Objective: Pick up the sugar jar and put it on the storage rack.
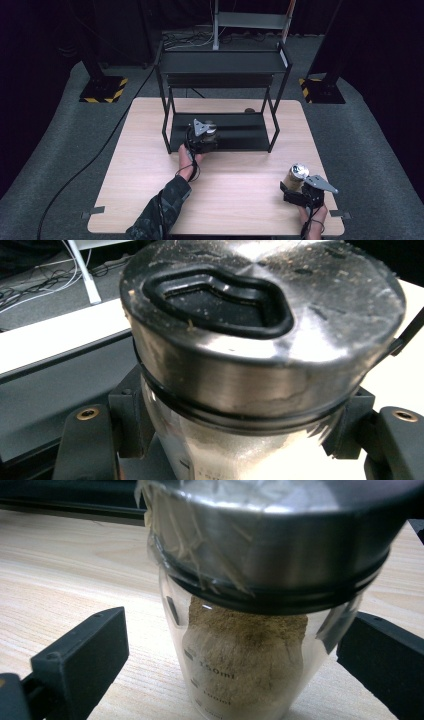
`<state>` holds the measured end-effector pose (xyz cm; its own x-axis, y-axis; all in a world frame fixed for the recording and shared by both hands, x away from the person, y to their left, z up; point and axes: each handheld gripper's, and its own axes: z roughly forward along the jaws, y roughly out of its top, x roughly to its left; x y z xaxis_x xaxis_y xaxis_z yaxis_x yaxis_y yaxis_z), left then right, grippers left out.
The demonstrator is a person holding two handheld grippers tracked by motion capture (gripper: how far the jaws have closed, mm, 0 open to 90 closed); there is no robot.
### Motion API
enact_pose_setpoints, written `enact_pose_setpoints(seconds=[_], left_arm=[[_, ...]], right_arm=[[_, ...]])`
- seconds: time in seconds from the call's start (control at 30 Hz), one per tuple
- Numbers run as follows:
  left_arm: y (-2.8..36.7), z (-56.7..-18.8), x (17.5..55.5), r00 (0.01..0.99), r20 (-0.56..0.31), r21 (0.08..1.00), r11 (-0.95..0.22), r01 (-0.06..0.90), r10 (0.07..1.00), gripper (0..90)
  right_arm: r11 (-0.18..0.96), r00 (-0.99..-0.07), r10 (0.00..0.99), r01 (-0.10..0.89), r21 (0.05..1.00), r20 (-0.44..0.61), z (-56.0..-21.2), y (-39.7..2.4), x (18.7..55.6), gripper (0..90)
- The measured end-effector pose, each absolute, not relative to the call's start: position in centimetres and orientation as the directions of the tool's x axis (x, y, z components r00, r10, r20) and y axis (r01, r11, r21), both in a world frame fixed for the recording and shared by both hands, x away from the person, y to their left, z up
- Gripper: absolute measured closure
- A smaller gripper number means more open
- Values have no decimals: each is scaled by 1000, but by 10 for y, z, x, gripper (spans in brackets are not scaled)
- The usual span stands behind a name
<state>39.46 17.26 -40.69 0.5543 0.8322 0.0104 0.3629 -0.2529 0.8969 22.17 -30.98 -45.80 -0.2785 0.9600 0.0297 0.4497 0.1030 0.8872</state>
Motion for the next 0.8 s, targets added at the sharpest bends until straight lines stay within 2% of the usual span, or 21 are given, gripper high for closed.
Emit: enact_pose_setpoints(seconds=[0.8], left_arm=[[165,-405,411,567,14,892,-267,366,824,299]], right_arm=[[106,-275,961,452,886,26,-458,-309,222,0]])
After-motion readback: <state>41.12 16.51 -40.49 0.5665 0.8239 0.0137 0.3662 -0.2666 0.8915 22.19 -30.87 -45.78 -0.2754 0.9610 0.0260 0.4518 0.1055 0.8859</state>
